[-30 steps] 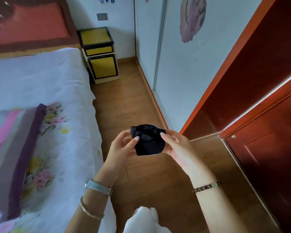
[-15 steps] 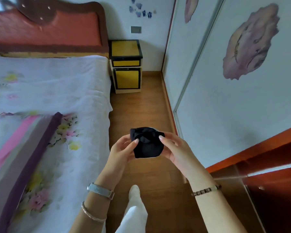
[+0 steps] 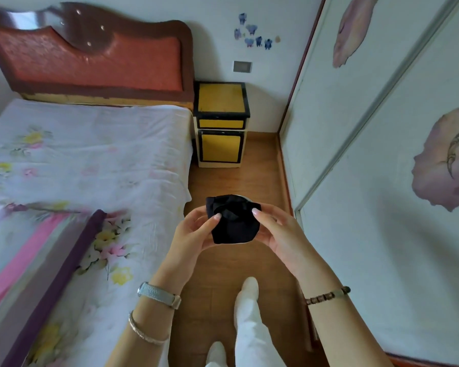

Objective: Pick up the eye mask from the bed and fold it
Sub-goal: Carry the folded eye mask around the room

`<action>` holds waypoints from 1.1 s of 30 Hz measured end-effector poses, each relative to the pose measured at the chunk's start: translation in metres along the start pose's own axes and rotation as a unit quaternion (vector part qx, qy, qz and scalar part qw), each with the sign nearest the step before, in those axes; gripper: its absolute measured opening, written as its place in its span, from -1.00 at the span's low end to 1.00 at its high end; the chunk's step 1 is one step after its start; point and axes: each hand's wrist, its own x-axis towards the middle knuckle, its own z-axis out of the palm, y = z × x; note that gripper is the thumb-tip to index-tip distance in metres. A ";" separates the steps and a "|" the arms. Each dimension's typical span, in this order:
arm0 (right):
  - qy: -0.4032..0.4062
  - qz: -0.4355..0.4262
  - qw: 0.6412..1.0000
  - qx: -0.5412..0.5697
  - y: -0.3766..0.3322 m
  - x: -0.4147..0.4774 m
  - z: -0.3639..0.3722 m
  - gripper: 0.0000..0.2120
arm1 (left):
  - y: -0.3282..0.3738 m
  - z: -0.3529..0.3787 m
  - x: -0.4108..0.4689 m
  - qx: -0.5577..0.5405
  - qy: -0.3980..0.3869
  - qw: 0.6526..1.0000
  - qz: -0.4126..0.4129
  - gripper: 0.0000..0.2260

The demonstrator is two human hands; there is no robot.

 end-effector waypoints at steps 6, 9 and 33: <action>-0.029 0.007 0.999 -0.020 -0.040 0.111 0.001 -0.73 | 0.027 0.004 0.100 0.017 0.028 0.999 0.010 -0.66; -0.043 0.014 0.999 -0.017 -0.066 0.169 -0.002 -0.74 | 0.045 0.013 0.157 0.021 0.053 0.998 0.006 -0.66; -0.060 0.069 0.995 -0.047 -0.221 0.566 0.023 -0.69 | 0.161 0.006 0.554 0.023 0.094 0.995 -0.004 -0.74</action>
